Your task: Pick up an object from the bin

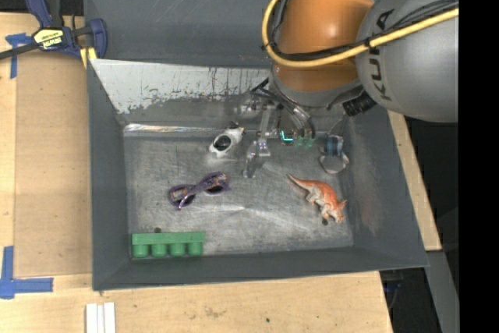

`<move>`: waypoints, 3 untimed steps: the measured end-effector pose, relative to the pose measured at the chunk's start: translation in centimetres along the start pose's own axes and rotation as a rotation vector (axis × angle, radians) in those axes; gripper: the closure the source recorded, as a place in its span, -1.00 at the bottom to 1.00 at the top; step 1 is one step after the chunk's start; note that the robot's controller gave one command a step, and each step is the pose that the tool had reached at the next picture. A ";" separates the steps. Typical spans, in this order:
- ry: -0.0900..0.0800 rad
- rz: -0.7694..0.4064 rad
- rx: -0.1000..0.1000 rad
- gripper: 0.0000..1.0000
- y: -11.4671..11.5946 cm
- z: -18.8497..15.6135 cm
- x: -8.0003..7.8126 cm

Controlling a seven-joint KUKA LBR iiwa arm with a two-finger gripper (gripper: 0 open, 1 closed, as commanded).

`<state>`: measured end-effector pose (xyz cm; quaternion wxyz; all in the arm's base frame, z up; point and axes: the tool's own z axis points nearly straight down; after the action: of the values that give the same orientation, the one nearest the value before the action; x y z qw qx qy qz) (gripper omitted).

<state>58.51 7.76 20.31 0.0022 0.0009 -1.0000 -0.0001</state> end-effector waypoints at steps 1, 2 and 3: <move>-0.008 0.002 -0.001 -1.00 0.0 -0.4 -0.2; -0.012 -0.016 -0.001 -1.00 2.1 6.3 1.3; -0.003 -0.028 0.000 -1.00 3.0 9.4 1.9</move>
Offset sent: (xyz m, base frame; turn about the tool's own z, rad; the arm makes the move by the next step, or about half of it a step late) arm -0.0297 0.0418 -0.1331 -0.0332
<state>56.55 10.72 10.96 0.0006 0.0151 -0.9999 -0.0002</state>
